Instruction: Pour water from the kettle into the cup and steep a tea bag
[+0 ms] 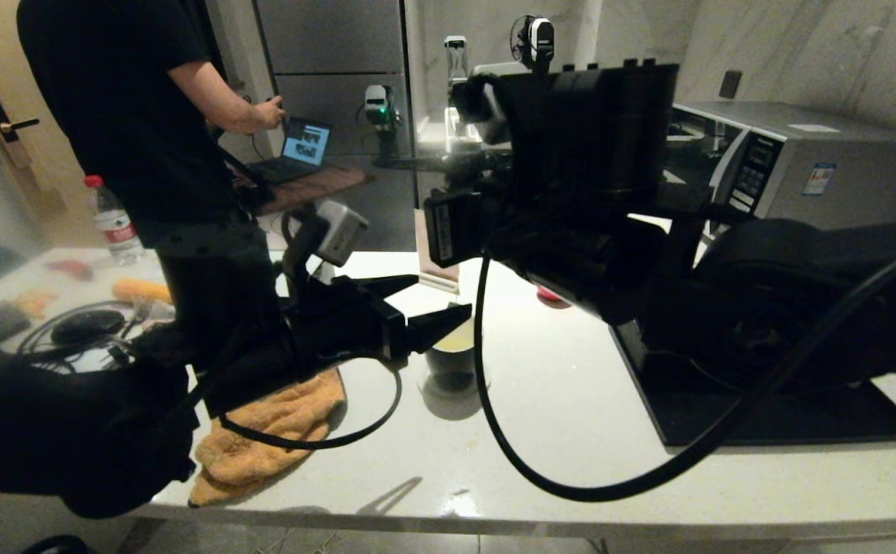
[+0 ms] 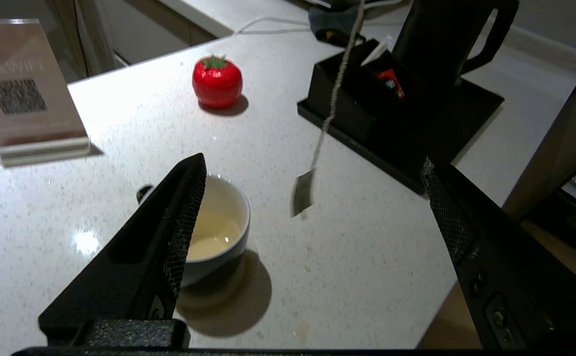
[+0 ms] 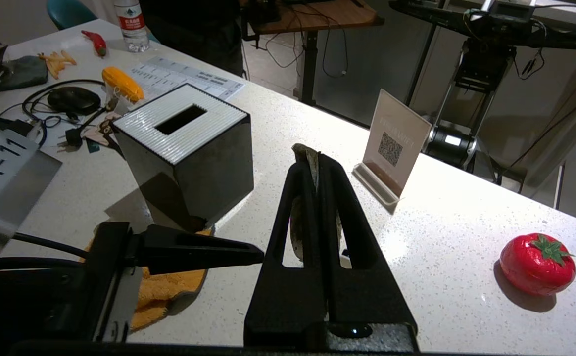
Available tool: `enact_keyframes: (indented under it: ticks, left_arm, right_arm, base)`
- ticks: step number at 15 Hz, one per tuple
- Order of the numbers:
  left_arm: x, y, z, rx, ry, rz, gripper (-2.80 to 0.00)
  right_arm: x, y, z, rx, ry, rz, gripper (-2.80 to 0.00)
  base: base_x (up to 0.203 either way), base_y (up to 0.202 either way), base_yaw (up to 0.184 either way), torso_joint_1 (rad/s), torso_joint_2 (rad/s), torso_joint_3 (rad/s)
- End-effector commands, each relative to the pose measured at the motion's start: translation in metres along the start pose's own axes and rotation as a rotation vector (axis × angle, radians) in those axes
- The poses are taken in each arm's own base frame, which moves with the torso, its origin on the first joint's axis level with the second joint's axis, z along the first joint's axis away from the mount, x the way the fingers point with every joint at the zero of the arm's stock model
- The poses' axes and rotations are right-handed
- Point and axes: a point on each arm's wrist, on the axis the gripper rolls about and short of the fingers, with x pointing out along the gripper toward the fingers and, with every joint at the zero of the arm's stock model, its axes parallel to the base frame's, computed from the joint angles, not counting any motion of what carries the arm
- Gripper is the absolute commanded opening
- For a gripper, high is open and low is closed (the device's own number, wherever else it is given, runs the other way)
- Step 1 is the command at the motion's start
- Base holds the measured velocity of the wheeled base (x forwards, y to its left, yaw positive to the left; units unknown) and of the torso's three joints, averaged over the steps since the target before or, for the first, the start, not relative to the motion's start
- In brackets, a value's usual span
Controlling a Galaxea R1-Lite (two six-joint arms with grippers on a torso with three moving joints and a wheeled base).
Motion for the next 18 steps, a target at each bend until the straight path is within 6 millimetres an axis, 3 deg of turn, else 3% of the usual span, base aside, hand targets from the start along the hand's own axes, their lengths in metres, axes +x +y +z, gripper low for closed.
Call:
enact_keyframes:
  ticks: [1, 18]
  left_arm:
    - [0.004, 0.002, -0.006, -0.004, 0.008, 0.000, 0.00]
    - [0.016, -0.003, -0.012, 0.047, -0.030, -0.033, 0.00]
  right_arm:
    - [-0.003, -0.001, 0.004, 0.003, -0.012, -0.003, -2.80]
    - [-0.011, 0.002, 0.013, 0.025, -0.034, 0.014, -2.80]
  base:
    - [0.000, 0.000, 0.000, 0.000, 0.00, 0.000]
    - [0.000, 0.000, 0.000, 0.000, 0.00, 0.000]
